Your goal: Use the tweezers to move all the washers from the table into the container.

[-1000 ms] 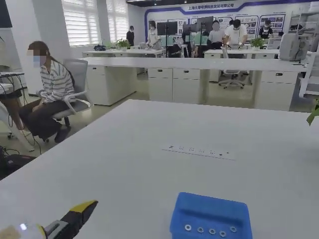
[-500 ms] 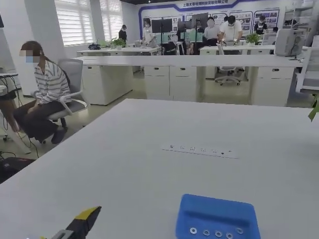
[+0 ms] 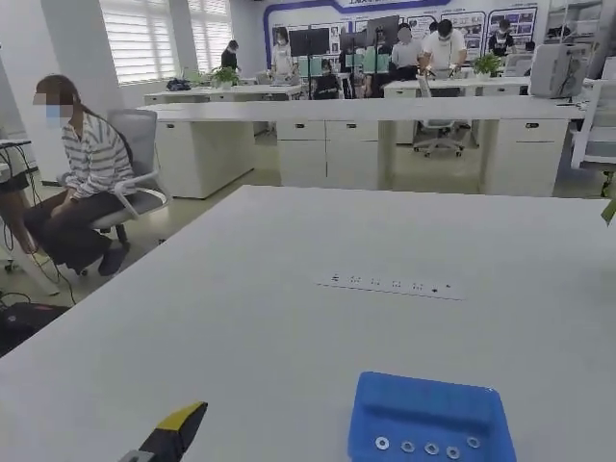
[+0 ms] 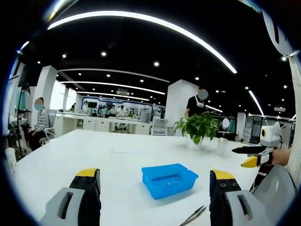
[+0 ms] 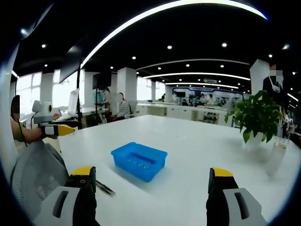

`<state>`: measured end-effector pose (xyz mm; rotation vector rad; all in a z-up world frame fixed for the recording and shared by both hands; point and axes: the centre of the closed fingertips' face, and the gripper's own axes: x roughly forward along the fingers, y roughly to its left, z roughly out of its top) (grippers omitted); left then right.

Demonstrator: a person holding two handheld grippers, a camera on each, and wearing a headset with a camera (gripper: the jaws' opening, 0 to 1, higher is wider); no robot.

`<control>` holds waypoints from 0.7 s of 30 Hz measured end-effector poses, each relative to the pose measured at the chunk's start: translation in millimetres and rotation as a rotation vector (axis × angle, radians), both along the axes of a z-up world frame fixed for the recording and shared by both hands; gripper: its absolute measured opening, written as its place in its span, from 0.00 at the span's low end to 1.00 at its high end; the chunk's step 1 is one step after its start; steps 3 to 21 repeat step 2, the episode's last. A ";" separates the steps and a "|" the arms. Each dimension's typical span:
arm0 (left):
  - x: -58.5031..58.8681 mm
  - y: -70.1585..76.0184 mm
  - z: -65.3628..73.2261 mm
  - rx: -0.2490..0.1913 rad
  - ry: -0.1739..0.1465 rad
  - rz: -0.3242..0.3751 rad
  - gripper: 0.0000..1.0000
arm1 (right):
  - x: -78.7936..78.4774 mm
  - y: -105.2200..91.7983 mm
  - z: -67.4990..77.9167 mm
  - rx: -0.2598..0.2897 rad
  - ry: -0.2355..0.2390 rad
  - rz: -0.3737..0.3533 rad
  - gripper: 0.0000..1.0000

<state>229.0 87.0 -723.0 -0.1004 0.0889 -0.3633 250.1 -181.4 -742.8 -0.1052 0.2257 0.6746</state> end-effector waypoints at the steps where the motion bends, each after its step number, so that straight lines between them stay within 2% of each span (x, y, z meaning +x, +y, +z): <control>1: 0.0 -0.2 0.1 0.009 -0.004 0.000 0.99 | -0.6 0.4 -0.8 0.001 0.004 0.000 0.97; 21: -0.2 0.2 -0.2 0.012 -0.002 -0.001 0.99 | -0.9 0.4 -1.2 0.002 0.006 0.001 0.96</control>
